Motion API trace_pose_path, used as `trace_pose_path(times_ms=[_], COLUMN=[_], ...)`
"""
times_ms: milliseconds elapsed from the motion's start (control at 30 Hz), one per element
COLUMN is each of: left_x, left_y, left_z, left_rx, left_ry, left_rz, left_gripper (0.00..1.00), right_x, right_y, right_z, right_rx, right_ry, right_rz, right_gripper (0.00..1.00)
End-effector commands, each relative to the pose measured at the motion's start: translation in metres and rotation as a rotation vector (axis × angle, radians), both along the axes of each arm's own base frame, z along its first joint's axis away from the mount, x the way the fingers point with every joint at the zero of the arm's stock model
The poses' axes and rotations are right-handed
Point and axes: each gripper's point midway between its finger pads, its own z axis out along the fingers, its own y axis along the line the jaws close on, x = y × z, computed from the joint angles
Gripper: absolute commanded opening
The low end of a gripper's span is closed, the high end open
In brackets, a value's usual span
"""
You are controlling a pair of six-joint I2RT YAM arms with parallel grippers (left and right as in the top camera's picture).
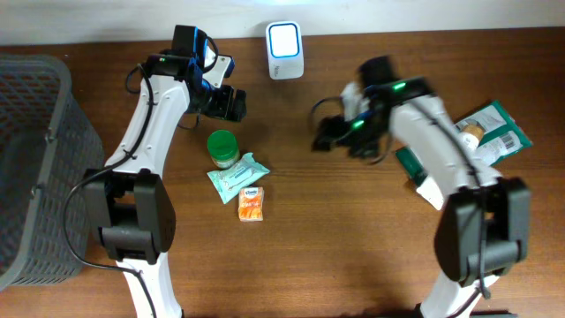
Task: Scan the item barcode
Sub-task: 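Place the white tube on the gloves pack at right, then grasp the orange Kleenex tissue pack with the right gripper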
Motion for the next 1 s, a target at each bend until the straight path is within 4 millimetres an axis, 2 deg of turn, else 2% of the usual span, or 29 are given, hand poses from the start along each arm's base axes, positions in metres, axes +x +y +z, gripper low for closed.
trace_pose_path(times_ms=[0,33,100,167,267,333,400,500,567,633,667,733,800,833,867,900,967], left_x=[0.003,0.003,0.003,0.003,0.003,0.003,0.003,0.003,0.003,0.003,0.003,0.003,0.003,0.003,0.003,0.003,0.003], left_y=[0.001,0.001,0.001,0.001,0.001,0.001,0.001,0.001,0.001,0.001,0.001,0.001,0.001,0.001,0.001,0.001,0.001], left_z=[0.0,0.0,0.0,0.0,0.0,0.0,0.0,0.0,0.0,0.0,0.0,0.0,0.0,0.0,0.0,0.0,0.0], left_rx=[0.002,0.002,0.002,0.002,0.002,0.002,0.002,0.002,0.002,0.002,0.002,0.002,0.002,0.002,0.002,0.002,0.002], left_ry=[-0.007,-0.007,-0.007,-0.007,-0.007,-0.007,-0.007,-0.007,-0.007,-0.007,-0.007,-0.007,-0.007,-0.007,-0.007,-0.007,-0.007], left_rz=[-0.006,-0.006,-0.006,-0.006,-0.006,-0.006,-0.005,-0.005,-0.006,-0.006,-0.006,-0.006,-0.006,-0.006,-0.006,-0.005,-0.006], left_gripper=[0.99,0.99,0.99,0.99,0.99,0.99,0.99,0.99,0.99,0.99,0.99,0.99,0.99,0.99,0.99,0.99,0.99], right_x=[-0.035,-0.04,-0.049,-0.067,-0.088,-0.087,-0.078,-0.057,-0.045,-0.035,-0.033,-0.032,-0.019,-0.008,0.007,0.013,0.006], right_y=[0.083,0.109,0.136,0.16,0.168,0.167,0.154,0.118,0.084,0.06,0.058,0.051,0.046,0.041,0.032,0.024,0.019], right_z=[-0.044,-0.052,-0.069,-0.094,-0.122,-0.125,-0.119,-0.094,-0.073,-0.075,-0.075,-0.087,-0.084,-0.077,-0.064,-0.055,-0.05], right_rx=[0.079,0.08,0.021,0.01,-0.009,-0.011,0.0,-0.002,-0.022,0.025,0.087,0.085,0.072,0.073,0.072,0.05,0.03], right_ry=[0.059,0.01,-0.046,-0.014,0.06,0.068,0.097,0.049,-0.02,-0.044,-0.059,-0.08,-0.124,-0.147,-0.166,-0.166,-0.099], right_rz=[0.016,0.031,0.043,0.089,0.131,0.127,0.091,0.096,0.166,0.237,0.296,0.363,0.364,0.345,0.316,0.305,0.275], right_gripper=[0.59,0.54,0.47,0.43,0.36,0.1,0.04,0.04,0.04,0.04,0.04,0.04,0.04,0.12,0.34,0.42,0.47])
